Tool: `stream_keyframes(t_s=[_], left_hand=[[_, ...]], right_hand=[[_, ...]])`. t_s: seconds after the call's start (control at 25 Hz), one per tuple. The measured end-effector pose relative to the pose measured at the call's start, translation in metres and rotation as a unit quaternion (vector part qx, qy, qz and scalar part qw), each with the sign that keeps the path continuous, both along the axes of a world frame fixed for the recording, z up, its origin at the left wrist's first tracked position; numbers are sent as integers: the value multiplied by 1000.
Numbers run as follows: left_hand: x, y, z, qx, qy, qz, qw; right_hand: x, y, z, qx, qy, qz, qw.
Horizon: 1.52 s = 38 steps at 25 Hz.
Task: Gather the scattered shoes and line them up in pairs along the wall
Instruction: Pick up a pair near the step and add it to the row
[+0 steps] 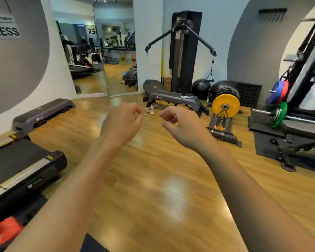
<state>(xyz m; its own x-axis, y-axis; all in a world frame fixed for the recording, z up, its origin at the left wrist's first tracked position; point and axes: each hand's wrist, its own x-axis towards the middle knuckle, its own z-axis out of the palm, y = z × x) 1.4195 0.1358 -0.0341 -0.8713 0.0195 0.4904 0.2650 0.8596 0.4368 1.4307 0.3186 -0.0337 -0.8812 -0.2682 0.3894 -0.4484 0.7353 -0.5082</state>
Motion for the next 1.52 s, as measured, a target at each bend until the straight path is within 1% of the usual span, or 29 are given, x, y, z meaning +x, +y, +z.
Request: stream_keyframes(t_s=[0.12, 0.32, 0.52, 0.72, 0.88, 1.04, 1.16, 1.32, 1.52], left_hand=[[-82, -1, -4, -12, -30, 0, 999], [-221, -20, -11, 4, -38, 1, 999], [-388, -41, -33, -1, -47, -15, 999], [-552, -59, -36, -2, -82, -35, 996], [-675, -64, -44, -6, -75, -52, 996], [-798, -71, -53, -9, -81, -44, 996], [-890, -86, -48, -15, -79, -22, 997], [-1001, -112, -43, -14, -71, -8, 997], [-1165, -140, -67, -10, -77, -14, 997]], right_hand=[[-87, -5, -4, 12, -14, 9, 1000], [-228, -22, -16, 34, -43, 21, 998], [-386, -44, -32, 31, -34, -17, 999], [-535, -59, -28, 44, -52, -63, 996], [-651, -55, -28, 25, -36, -95, 995], [-780, -65, -39, 11, -34, -77, 996], [-886, -78, -38, 10, -38, -53, 998], [-1005, -99, -36, 19, -47, -34, 998], [-1160, -118, -55, 37, -48, -43, 997]])
